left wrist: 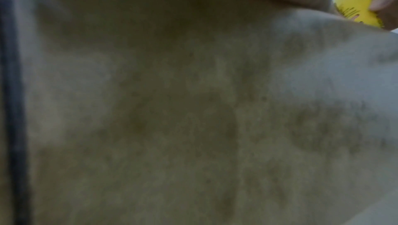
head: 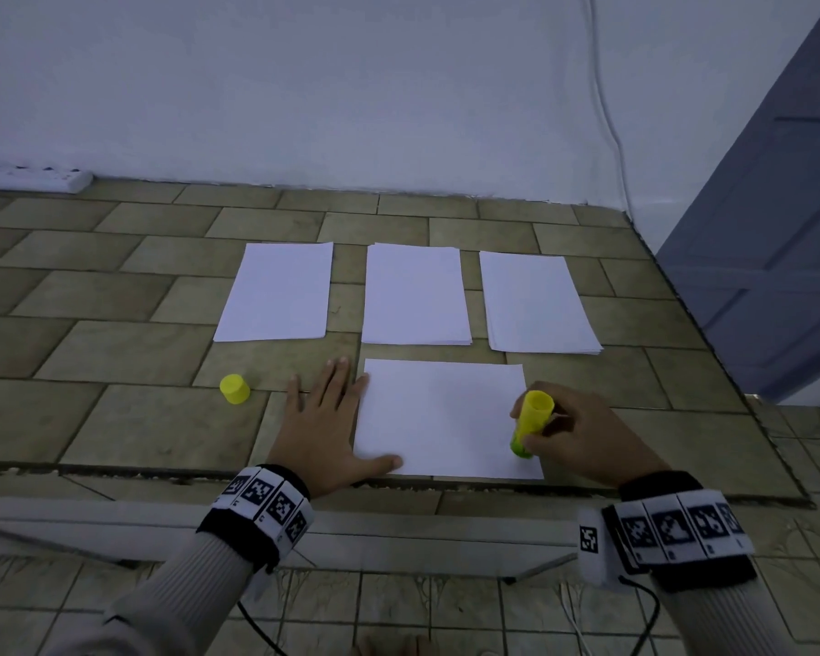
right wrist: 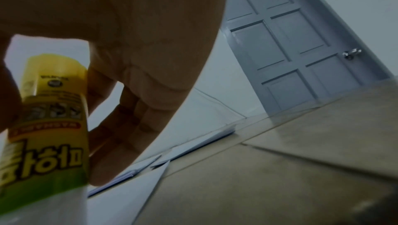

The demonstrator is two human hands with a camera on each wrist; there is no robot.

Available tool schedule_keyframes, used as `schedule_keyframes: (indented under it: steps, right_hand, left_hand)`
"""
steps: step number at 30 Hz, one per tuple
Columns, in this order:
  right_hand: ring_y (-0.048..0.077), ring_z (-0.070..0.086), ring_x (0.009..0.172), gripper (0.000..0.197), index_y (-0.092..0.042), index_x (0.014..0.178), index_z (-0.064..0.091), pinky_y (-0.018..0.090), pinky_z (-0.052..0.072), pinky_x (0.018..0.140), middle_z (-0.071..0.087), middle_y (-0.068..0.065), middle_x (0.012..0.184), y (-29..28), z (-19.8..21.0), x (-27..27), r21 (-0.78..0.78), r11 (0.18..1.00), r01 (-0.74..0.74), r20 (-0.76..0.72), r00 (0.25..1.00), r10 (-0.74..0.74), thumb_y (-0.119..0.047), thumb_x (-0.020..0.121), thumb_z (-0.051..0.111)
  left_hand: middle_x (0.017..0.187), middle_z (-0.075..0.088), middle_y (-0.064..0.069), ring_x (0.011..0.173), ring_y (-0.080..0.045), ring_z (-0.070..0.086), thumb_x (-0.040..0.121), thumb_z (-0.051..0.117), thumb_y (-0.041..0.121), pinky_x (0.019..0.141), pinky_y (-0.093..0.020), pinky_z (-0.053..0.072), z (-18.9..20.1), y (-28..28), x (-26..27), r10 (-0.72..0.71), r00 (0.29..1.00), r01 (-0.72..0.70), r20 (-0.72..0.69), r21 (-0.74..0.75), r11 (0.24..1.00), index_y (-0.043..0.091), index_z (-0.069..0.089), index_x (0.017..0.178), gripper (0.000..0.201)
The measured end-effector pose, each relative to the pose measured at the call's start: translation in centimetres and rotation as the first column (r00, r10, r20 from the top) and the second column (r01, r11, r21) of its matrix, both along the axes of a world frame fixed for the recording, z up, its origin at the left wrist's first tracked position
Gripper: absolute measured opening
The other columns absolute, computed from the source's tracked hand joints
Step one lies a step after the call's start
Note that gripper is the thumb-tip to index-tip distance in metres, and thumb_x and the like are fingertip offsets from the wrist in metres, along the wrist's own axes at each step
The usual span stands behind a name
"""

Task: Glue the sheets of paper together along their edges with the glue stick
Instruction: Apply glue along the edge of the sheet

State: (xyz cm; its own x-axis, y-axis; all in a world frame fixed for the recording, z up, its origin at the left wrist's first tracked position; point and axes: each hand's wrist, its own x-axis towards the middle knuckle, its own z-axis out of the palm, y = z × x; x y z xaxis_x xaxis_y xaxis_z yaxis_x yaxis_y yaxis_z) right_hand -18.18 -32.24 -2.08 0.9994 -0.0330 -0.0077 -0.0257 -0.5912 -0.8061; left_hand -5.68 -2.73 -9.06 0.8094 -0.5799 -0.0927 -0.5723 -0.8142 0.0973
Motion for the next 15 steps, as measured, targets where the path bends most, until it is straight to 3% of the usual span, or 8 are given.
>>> schedule_keyframes:
  steps: [3, 5, 11, 15]
  right_hand:
    - [0.013, 0.064, 0.074, 0.022, -0.024, 0.08, 0.065, 0.029, 0.054, 0.067, 0.067, -0.009, 0.08, -0.3, 0.0, -0.7, -0.004, 1.0, -0.009, 0.04, 0.999, 0.009, -0.032, 0.059, 0.064]
    - [0.012, 0.063, 0.074, 0.024, -0.024, 0.078, 0.065, 0.026, 0.053, 0.065, 0.067, -0.01, 0.08, -0.4, 0.0, -0.8, -0.022, 0.999, -0.031, 0.062, 0.998, 0.032, -0.035, 0.057, 0.06]
    - [0.01, 0.062, 0.074, 0.013, -0.026, 0.079, 0.063, 0.021, 0.051, 0.062, 0.065, -0.013, 0.081, -0.1, -0.2, -0.5, -0.059, 0.998, -0.025, 0.102, 0.994, 0.031, -0.032, 0.067, 0.062]
    - [0.005, 0.061, 0.077, 0.019, -0.024, 0.082, 0.064, 0.014, 0.049, 0.064, 0.065, -0.013, 0.078, -0.5, -0.3, 1.2, -0.1, 0.995, 0.002, 0.097, 0.995, 0.008, -0.01, 0.071, 0.072]
  left_hand:
    - [0.163, -0.009, -0.006, 0.149, -0.019, -0.014, 0.055, 0.006, 0.103, 0.116, -0.059, -0.009, 0.0, 0.0, 0.0, -0.003, 1.0, 0.003, 0.011, -0.016, 1.0, 0.021, 0.006, 0.157, 0.131]
    - [0.163, -0.008, -0.006, 0.149, -0.019, -0.013, 0.054, 0.005, 0.103, 0.116, -0.059, -0.009, -0.1, 0.1, 0.0, -0.005, 1.0, 0.005, 0.009, -0.016, 1.0, 0.02, 0.006, 0.157, 0.131]
    - [0.163, -0.01, -0.005, 0.149, -0.019, -0.014, 0.055, 0.007, 0.103, 0.116, -0.059, -0.01, -0.2, 0.1, 0.1, -0.007, 1.0, 0.007, 0.005, -0.018, 1.0, 0.021, 0.005, 0.156, 0.13]
    - [0.163, -0.007, -0.006, 0.15, -0.02, -0.012, 0.056, 0.008, 0.102, 0.116, -0.059, -0.008, -0.3, 0.1, 0.1, -0.009, 1.0, 0.009, 0.016, -0.029, 1.0, 0.02, 0.008, 0.157, 0.13]
